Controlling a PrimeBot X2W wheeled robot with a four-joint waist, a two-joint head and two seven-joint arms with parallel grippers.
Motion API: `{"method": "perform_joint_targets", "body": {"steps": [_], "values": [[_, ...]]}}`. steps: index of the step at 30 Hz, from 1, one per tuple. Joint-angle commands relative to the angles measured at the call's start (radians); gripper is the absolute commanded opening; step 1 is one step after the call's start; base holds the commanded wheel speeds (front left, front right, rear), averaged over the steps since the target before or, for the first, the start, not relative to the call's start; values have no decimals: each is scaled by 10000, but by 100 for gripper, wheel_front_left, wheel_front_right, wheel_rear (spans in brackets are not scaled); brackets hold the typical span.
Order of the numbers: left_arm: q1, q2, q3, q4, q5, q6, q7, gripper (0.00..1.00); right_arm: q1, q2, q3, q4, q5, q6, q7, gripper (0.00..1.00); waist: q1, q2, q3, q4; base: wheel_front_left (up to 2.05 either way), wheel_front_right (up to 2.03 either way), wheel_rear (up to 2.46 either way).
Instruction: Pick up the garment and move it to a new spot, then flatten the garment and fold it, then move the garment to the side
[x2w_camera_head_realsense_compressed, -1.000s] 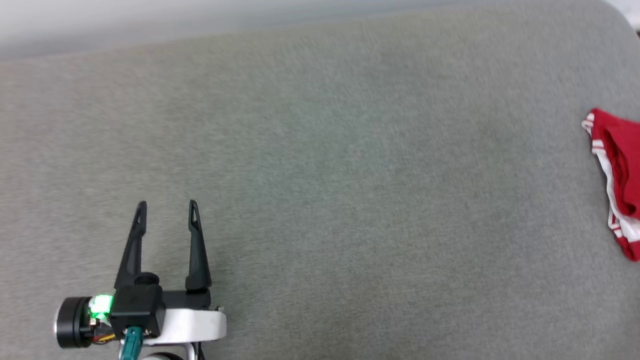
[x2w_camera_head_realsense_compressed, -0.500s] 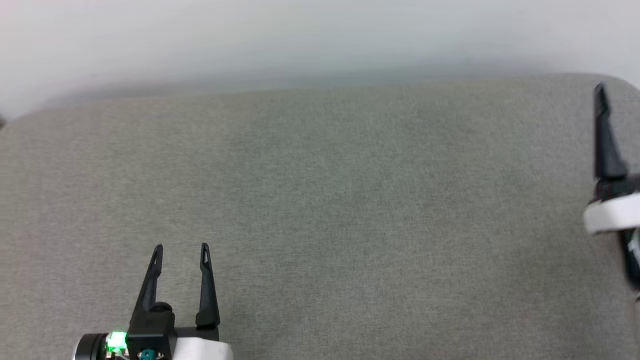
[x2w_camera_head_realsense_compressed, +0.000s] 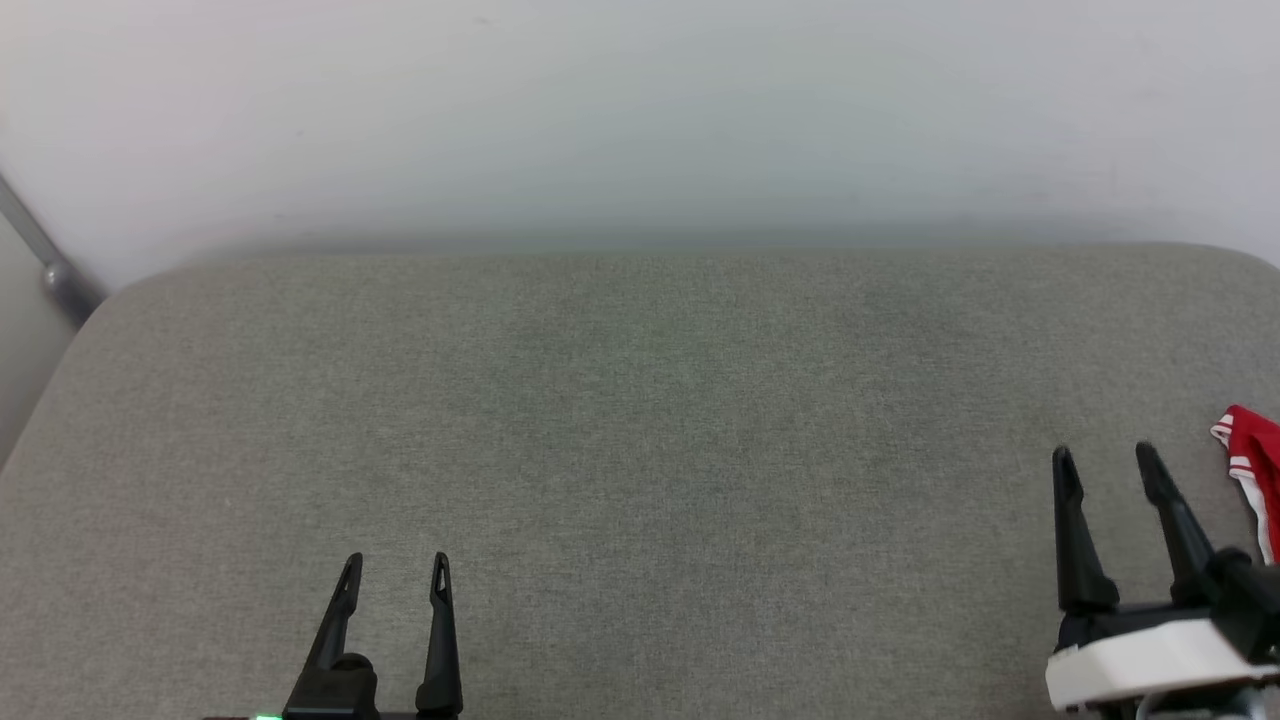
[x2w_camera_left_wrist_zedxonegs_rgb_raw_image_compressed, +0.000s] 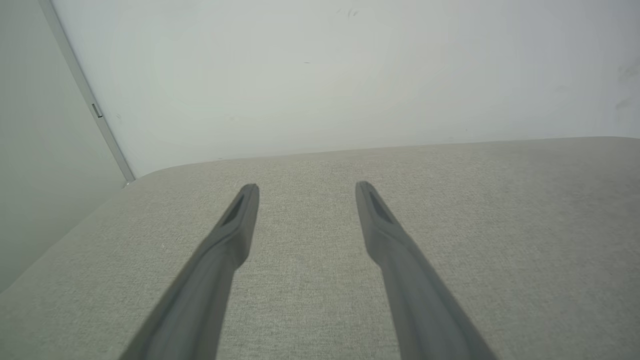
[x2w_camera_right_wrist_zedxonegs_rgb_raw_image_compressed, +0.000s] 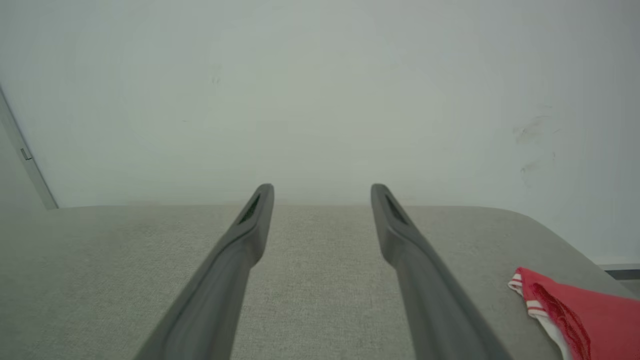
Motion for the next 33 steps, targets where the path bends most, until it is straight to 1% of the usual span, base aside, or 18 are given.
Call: {"method": "perform_joint_targets", "body": {"steps": [1,5,12,18,27,33], "values": [[92,-48,0,54,-38,-72,-21,100,370,130,-17,-125,6,-8,-15,100,2,0,-91,28,0,0,0],[237,-94,4,189,-63,-174,-21,100,1021,313,-105,-307,89,-8,-15,100,2,0,-229,33,0,0,0],[314,-151,53,428,-117,-308,-21,100,1857,438,-271,-637,285,-8,-16,100,2,0,-495,160,0,0,0],[466,-213,144,540,-227,-403,-20,100,2425,452,-129,-985,669,-8,-16,100,2,0,-642,241,0,0,0],[611,-270,223,610,-252,-417,-20,100,2720,453,95,-1335,864,-8,-16,100,2,0,-700,241,0,0,0],[583,-293,294,617,-346,-492,-20,100,2727,453,113,-1308,872,-8,-16,100,2,0,-673,265,0,0,0]]}}
